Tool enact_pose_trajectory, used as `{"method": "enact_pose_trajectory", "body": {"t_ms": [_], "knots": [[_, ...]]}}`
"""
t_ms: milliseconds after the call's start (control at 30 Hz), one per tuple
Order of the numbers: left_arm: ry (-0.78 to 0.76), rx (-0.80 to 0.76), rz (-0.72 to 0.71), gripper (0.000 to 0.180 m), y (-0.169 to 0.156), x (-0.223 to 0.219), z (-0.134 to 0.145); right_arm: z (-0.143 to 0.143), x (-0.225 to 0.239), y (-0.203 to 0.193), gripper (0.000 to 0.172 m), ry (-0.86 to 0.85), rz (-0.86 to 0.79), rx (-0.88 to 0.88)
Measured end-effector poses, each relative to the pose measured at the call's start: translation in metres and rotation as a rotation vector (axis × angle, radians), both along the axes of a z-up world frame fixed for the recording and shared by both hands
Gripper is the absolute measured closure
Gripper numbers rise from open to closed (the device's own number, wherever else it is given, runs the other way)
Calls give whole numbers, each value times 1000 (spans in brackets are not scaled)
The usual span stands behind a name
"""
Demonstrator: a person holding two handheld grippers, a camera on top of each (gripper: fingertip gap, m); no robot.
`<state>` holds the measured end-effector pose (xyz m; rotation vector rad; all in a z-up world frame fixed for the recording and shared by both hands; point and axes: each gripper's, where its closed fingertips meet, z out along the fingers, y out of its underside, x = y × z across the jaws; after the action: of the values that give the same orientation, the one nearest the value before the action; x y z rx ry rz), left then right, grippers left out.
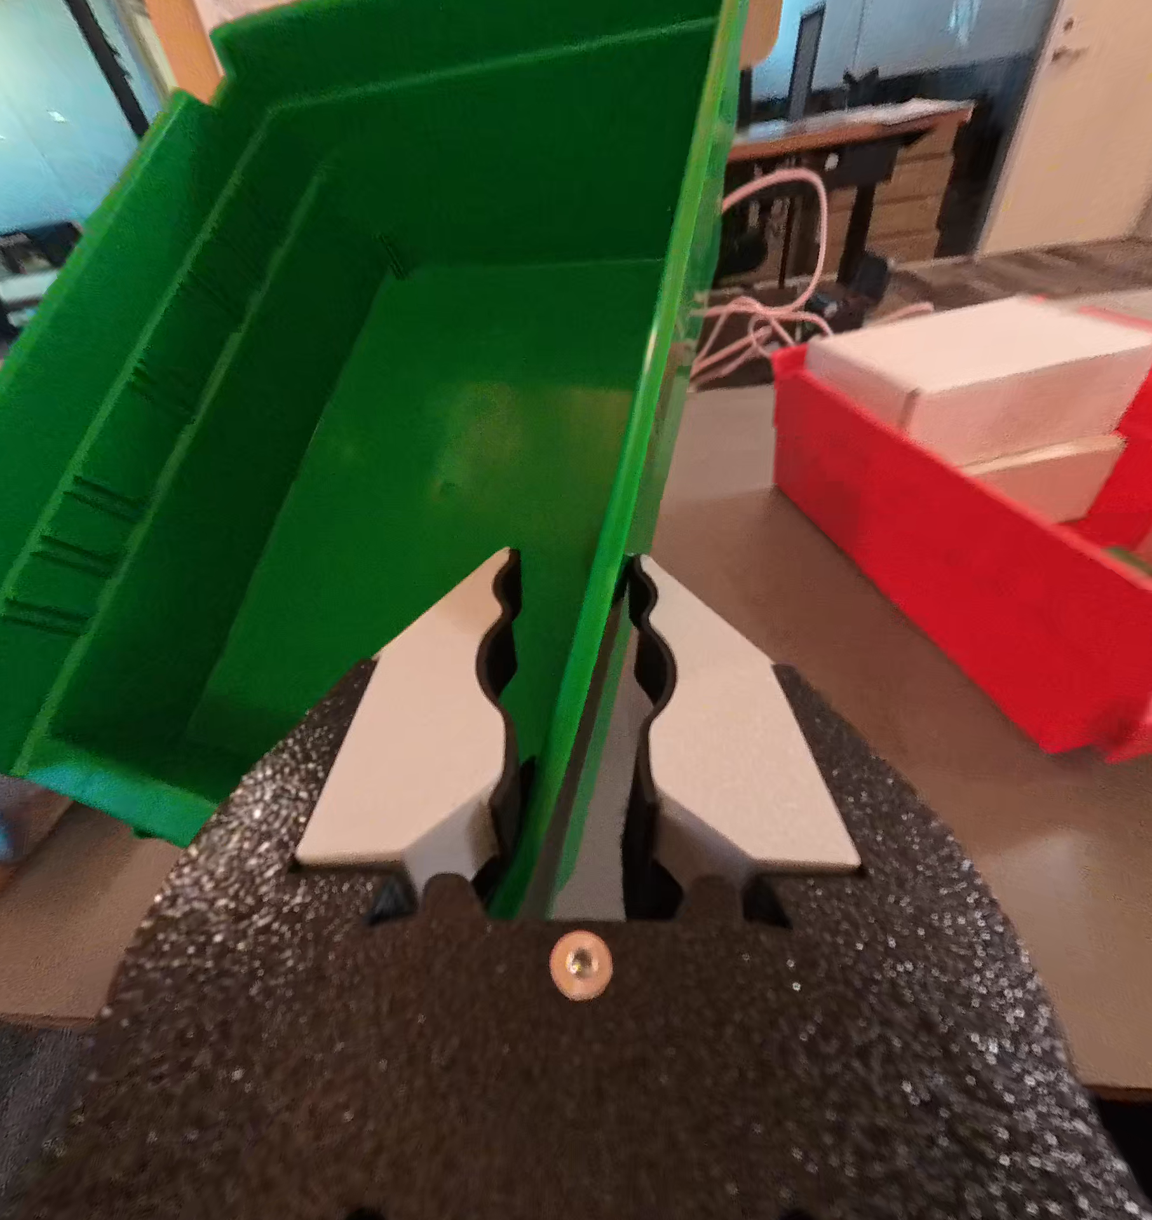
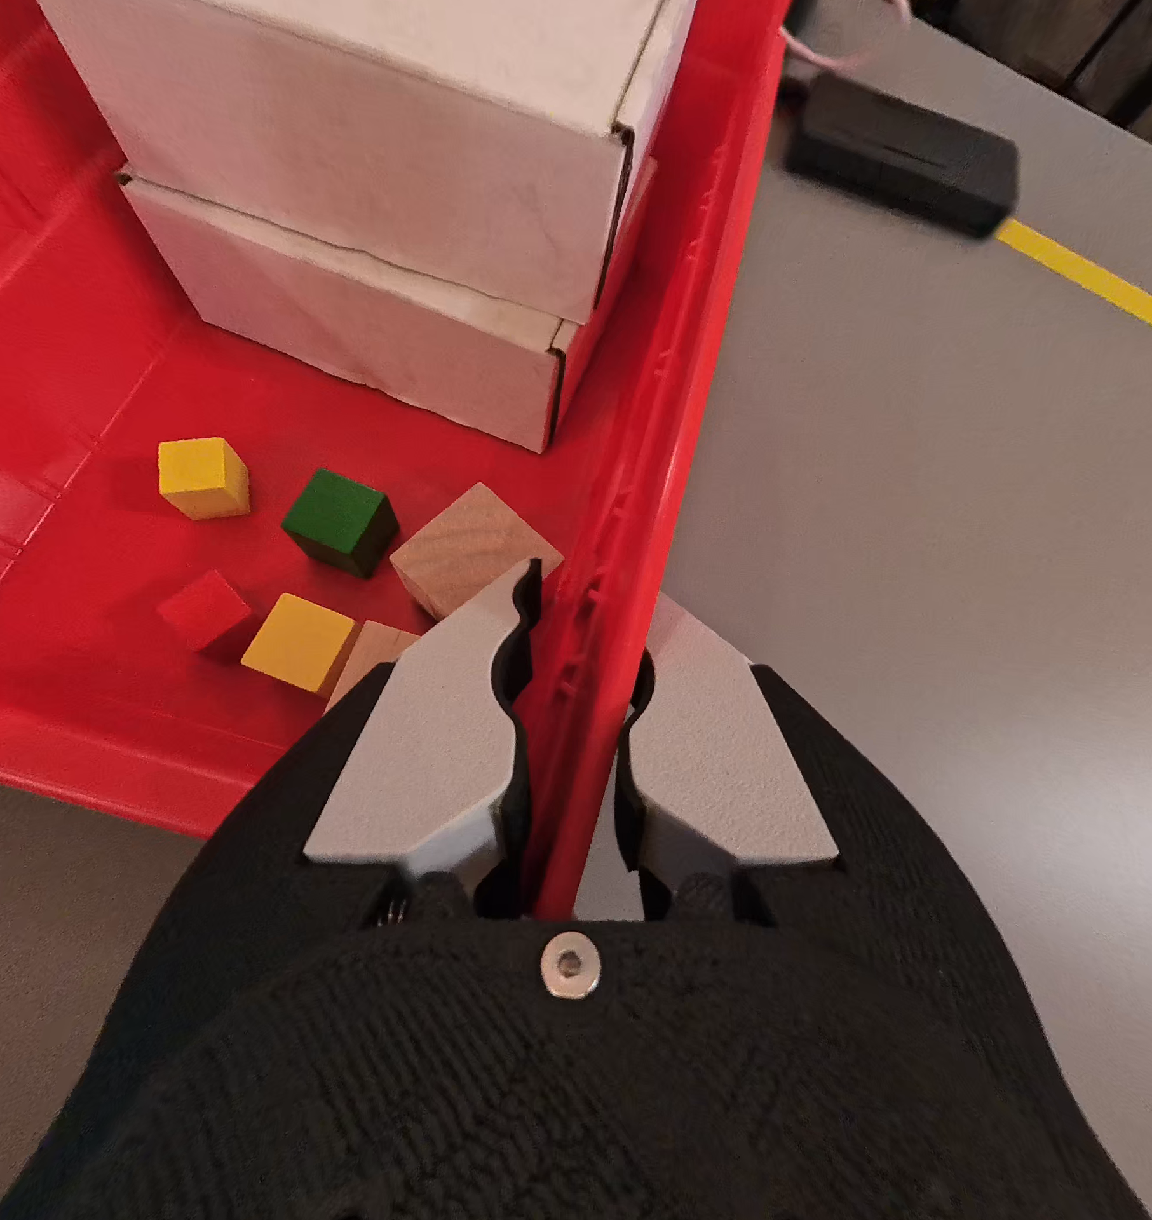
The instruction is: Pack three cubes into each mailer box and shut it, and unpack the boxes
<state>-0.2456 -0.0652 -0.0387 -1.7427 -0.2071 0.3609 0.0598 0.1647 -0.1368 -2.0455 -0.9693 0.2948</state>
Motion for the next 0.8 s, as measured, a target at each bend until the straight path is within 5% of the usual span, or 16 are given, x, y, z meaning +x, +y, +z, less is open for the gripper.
{"method": "enact_pose_trajectory", "body": {"t_ms": [300,467,600,733,800], "knots": [[83,154,20,149,-24,4,39,7,-142,-50,135,122,193,41],[136,171,-6,149,-18,17,44,25,-173,-65,115,265,268,132],[197,195,-75,149,-8,45,52,64,-136,-62,89,376,314,306],[255,214,-235,149,14,99,64,122,-37,-52,95,495,184,660],[267,214,-340,148,29,135,68,161,37,-62,112,640,9,894]]}}
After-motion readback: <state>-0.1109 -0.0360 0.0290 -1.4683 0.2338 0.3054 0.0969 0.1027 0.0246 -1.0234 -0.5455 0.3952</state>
